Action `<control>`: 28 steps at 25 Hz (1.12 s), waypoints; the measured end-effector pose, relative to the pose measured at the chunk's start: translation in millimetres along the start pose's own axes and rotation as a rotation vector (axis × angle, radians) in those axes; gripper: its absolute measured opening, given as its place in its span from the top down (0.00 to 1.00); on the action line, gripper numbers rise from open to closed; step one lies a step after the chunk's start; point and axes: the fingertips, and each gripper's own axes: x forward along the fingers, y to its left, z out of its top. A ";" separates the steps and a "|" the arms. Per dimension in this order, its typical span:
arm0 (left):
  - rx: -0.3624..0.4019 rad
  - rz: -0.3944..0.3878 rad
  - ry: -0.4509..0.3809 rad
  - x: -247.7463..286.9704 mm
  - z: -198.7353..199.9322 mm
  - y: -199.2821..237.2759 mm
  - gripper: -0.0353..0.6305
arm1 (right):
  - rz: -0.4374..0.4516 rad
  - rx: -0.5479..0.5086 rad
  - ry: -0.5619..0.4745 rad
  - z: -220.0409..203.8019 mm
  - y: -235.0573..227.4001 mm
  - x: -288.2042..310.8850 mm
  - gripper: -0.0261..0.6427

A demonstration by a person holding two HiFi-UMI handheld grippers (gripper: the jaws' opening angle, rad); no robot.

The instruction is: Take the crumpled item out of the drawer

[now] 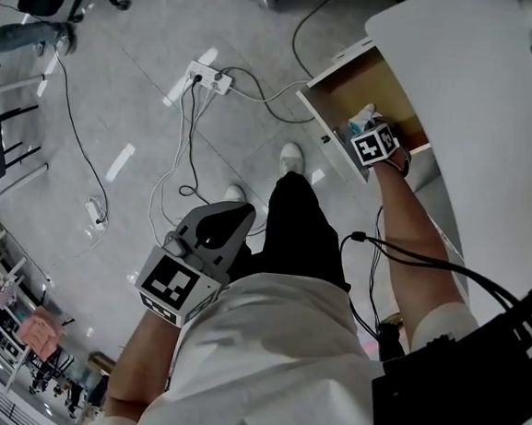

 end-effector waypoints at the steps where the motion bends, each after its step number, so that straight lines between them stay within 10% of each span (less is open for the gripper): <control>1: -0.001 0.001 0.000 1.2 -0.5 1.9 0.91 | -0.003 -0.003 0.000 0.9 -0.5 1.2 0.85; 28: 0.106 -0.059 -0.058 -75.0 21.9 -49.2 0.91 | -0.036 0.122 -0.124 14.6 5.8 -137.6 0.91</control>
